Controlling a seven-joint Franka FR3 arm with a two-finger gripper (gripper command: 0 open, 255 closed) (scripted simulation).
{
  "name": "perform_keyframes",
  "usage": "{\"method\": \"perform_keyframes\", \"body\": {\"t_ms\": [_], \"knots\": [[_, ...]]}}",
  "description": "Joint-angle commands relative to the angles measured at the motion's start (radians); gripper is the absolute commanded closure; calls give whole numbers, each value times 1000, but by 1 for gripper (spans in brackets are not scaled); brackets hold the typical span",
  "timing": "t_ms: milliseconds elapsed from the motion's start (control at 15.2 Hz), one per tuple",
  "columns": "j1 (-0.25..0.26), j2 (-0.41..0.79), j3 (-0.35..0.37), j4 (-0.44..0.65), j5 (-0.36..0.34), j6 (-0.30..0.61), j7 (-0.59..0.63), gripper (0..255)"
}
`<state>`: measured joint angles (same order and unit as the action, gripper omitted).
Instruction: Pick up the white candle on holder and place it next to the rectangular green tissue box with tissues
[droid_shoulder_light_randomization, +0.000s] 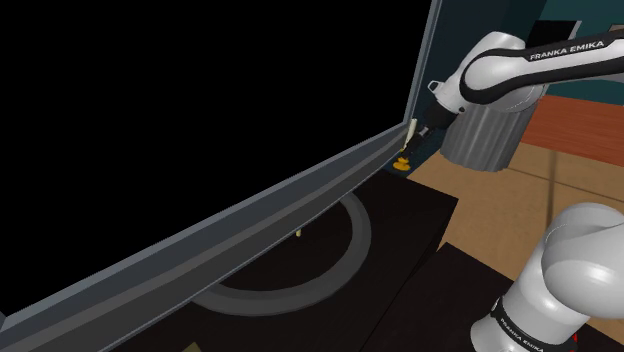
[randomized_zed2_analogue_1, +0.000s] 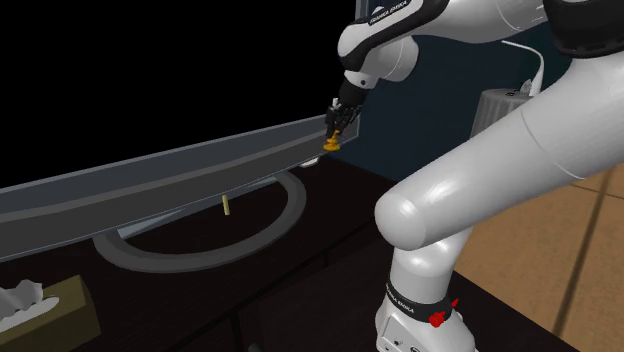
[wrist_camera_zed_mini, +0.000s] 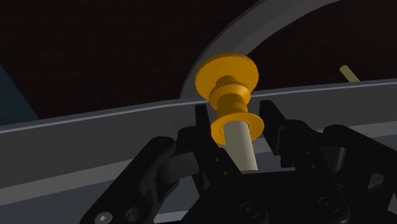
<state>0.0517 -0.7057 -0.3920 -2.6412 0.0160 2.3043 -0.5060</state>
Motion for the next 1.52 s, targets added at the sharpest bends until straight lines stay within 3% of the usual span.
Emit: {"method": "perform_keyframes", "body": {"t_ms": [0, 396, 858, 1452], "knots": [[1, -4, 8, 25, 1, -29, 9, 255], [1, -17, 24, 87, 1, -104, 26, 255], [26, -151, 207, -29, 39, -106, 208, 255], [117, -235, 450, -89, 134, -106, 453, 255]]}}
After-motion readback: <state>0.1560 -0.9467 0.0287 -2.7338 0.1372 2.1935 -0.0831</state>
